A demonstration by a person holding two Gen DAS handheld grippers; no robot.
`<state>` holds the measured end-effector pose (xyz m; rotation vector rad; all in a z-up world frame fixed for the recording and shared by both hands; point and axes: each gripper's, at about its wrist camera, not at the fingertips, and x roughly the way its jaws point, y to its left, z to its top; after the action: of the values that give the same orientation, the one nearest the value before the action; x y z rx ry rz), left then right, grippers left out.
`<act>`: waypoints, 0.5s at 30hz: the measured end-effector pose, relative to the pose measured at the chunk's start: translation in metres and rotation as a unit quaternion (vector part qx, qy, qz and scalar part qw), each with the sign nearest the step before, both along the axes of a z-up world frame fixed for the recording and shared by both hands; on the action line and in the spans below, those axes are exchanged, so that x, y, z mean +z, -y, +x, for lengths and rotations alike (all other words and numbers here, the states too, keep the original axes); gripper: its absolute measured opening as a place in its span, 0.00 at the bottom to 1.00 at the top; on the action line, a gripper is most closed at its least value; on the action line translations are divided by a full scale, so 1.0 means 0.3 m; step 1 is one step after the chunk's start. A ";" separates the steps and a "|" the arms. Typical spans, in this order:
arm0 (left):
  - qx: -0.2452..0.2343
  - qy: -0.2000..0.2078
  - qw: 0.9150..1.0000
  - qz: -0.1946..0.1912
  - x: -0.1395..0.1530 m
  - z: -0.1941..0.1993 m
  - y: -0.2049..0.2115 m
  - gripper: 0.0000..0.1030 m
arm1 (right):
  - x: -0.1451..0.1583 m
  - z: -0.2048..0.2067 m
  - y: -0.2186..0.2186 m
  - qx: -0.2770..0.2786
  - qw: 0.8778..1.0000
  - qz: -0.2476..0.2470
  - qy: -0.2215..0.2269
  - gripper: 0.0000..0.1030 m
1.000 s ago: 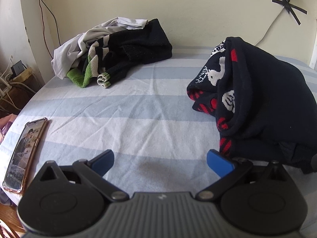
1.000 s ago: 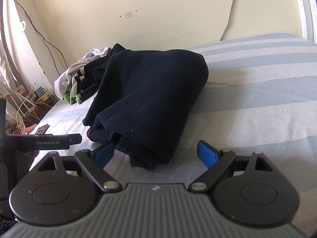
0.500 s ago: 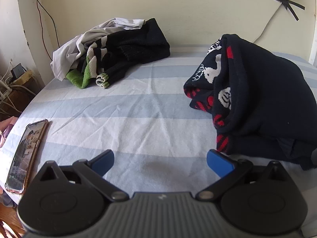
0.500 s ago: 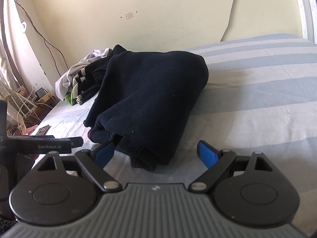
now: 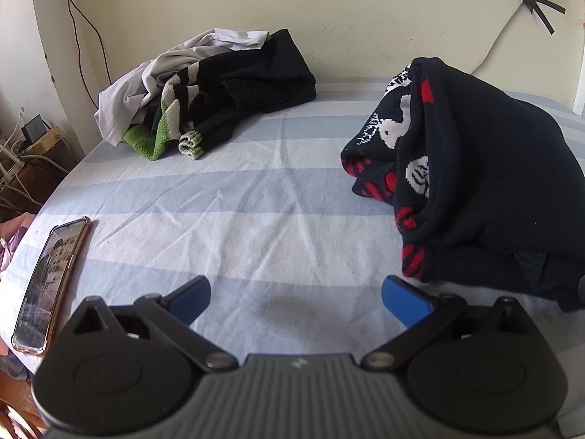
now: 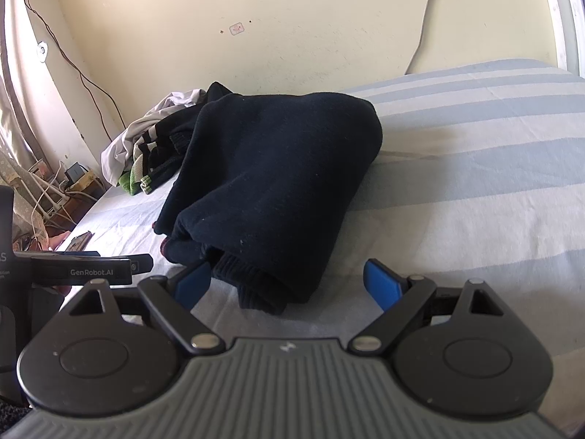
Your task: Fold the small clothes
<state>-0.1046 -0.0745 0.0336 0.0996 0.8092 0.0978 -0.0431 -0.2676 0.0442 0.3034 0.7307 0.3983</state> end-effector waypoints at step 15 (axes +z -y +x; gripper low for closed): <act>0.006 0.000 1.000 0.007 -0.004 -0.004 0.000 1.00 | -0.003 -0.006 0.010 -0.009 1.000 0.006 0.000 0.90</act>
<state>-0.1058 -0.0746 0.0324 0.1083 0.8100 0.1152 -0.0449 -0.2705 0.0433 0.3204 0.7261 0.3854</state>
